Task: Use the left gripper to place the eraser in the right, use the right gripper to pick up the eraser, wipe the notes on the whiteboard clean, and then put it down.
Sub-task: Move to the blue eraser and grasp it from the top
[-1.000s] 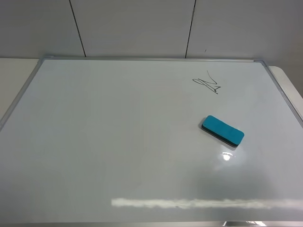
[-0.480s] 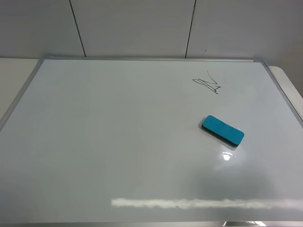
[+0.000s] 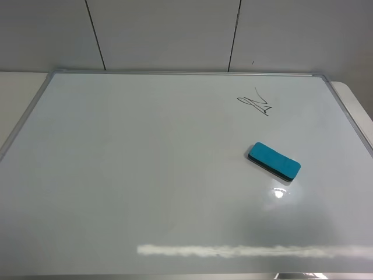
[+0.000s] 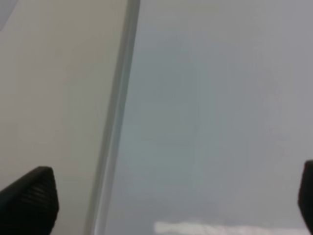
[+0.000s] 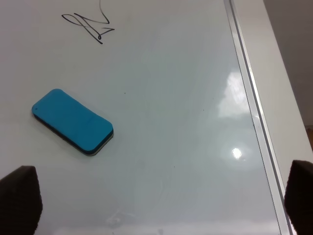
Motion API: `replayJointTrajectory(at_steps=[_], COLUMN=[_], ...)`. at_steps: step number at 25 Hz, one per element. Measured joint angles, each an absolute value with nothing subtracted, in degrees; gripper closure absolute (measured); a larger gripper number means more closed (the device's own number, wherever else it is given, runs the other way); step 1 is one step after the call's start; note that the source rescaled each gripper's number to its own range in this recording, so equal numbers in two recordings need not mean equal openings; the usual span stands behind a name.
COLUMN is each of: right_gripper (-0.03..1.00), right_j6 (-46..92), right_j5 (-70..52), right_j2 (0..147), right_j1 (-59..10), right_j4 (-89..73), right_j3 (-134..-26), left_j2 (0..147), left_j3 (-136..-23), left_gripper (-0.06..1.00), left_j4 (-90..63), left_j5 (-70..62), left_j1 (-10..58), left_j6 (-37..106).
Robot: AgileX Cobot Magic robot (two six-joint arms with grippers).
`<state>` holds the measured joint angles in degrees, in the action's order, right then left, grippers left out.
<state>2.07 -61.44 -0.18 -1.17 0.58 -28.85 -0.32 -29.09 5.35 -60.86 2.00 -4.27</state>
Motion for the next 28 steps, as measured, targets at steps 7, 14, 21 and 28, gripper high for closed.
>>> replayJointTrajectory(at_steps=[7, 14, 21, 28], right_gripper=[-0.03, -0.03, -0.03, -0.03], right_j6=[2.1, 2.1, 2.1, 2.1], right_j5=[-61.4, -61.4, -61.4, -61.4], right_j2=[-0.2, -0.2, -0.2, -0.2], right_j1=[-1.2, -1.2, -1.2, -1.2], right_j4=[0.6, 0.6, 0.6, 0.6], right_j3=[-28.8, -28.8, -28.8, -28.8], left_j2=[-0.3, -0.3, -0.3, -0.3], left_j3=[-29.1, -29.1, -29.1, -29.1], left_gripper=[-0.06, -0.06, -0.06, -0.06], left_j4=[5.4, 5.4, 5.4, 5.4], left_j5=[-60.9, -60.9, -60.8, -60.8], left_j1=[2.6, 2.6, 2.6, 2.6], left_j6=[-4.3, -4.3, -4.3, -4.3])
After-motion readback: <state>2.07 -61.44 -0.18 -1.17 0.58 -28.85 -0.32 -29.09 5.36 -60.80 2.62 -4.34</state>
